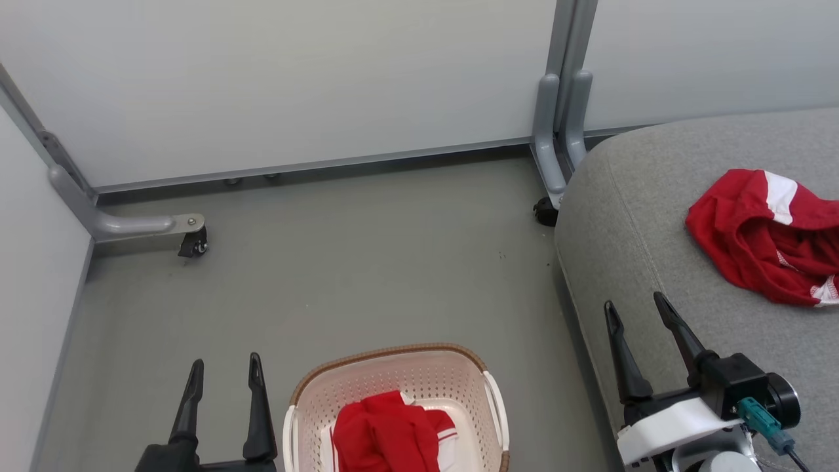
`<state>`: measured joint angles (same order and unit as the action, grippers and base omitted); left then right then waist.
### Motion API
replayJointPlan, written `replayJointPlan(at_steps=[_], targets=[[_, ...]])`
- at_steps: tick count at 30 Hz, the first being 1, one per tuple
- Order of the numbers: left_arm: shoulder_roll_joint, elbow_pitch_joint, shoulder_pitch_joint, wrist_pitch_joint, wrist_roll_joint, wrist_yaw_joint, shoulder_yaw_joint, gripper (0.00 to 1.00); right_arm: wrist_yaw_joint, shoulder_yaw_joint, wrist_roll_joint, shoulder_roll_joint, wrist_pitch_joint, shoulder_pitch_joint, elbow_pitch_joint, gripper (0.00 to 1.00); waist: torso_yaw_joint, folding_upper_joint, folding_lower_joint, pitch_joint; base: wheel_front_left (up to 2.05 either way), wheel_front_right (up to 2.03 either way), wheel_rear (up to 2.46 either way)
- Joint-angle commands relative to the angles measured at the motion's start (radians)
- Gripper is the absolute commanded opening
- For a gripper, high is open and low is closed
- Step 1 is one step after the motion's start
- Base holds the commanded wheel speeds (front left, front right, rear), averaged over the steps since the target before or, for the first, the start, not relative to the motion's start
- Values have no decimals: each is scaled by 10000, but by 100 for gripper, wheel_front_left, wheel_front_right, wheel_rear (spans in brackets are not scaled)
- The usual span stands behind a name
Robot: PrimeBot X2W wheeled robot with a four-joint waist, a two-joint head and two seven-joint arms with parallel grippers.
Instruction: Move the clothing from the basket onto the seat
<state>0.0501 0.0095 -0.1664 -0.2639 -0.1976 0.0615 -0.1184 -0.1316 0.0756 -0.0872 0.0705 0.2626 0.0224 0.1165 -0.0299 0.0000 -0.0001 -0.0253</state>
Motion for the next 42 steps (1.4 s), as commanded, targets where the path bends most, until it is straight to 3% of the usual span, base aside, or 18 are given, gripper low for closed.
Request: replayJointPlan(at_steps=[1,11,42], targets=[[11,-51,-211,-7,-18,-48,-1,100,17,-35,68,-32,32,253,-126,100,188,0,1,-286,0,0,0],[10,-30,-513,-7,52,-487,-62,100,17,54,44,-107,32,823,-167,100,111,0,1,-340,0,0,0],[8,323,-333,-8,-27,-548,-9,100,17,-30,107,-150,32,691,-372,100,37,0,1,-333,0,0,0]])
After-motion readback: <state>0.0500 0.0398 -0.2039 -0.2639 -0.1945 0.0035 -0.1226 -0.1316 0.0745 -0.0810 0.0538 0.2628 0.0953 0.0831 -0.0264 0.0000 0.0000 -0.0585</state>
